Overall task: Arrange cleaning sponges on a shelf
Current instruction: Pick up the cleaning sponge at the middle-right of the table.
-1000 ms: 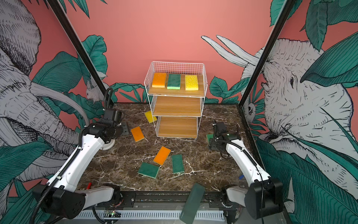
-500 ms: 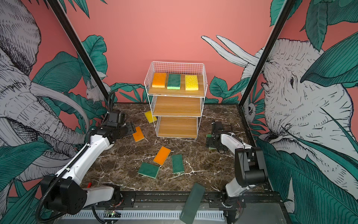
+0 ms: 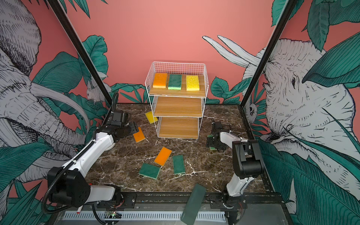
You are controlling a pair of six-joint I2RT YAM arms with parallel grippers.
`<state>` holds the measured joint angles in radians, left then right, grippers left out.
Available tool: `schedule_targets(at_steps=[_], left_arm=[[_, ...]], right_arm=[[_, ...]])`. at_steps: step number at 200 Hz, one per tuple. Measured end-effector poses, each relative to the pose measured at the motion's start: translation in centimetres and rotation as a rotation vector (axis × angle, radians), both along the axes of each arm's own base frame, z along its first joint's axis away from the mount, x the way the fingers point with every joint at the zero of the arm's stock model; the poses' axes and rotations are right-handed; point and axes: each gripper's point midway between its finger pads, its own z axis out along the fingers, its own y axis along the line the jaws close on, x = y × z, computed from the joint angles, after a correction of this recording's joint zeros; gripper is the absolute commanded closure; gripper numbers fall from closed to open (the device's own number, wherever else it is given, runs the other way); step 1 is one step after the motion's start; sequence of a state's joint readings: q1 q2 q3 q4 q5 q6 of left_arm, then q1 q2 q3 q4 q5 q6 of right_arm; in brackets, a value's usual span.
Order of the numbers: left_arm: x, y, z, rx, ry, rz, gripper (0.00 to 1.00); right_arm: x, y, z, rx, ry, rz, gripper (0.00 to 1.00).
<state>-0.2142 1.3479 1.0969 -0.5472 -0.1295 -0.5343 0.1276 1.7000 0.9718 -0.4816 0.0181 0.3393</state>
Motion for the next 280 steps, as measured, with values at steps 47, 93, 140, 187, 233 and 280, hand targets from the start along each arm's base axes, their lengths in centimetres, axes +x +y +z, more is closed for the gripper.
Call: schedule_targets(at_steps=[47, 93, 140, 187, 233, 280], left_arm=[[-0.1, 0.0, 0.3, -0.004, -0.007, -0.001, 0.29], [-0.5, -0.1, 1.6, -0.020, -0.044, -0.007, 0.29], [-1.5, 0.0, 3.0, -0.037, -0.081, -0.015, 0.30], [-2.4, -0.2, 3.7, -0.053, -0.093, -0.028, 0.30], [-2.9, -0.5, 4.5, -0.076, -0.114, -0.045, 0.30], [-3.3, -0.7, 5.6, -0.094, -0.145, -0.057, 0.30]], right_arm=[[-0.3, 0.0, 0.1, 0.010, -0.013, -0.025, 0.35], [-3.2, 0.2, 1.2, 0.022, -0.025, -0.044, 0.44], [-5.3, 2.1, 4.3, 0.028, -0.101, -0.003, 0.45], [-7.9, 3.9, 8.2, 0.055, -0.186, 0.033, 0.45], [-10.1, 6.8, 13.1, 0.073, -0.268, 0.122, 0.46], [-9.2, 9.7, 18.3, 0.149, -0.368, 0.127, 0.48]])
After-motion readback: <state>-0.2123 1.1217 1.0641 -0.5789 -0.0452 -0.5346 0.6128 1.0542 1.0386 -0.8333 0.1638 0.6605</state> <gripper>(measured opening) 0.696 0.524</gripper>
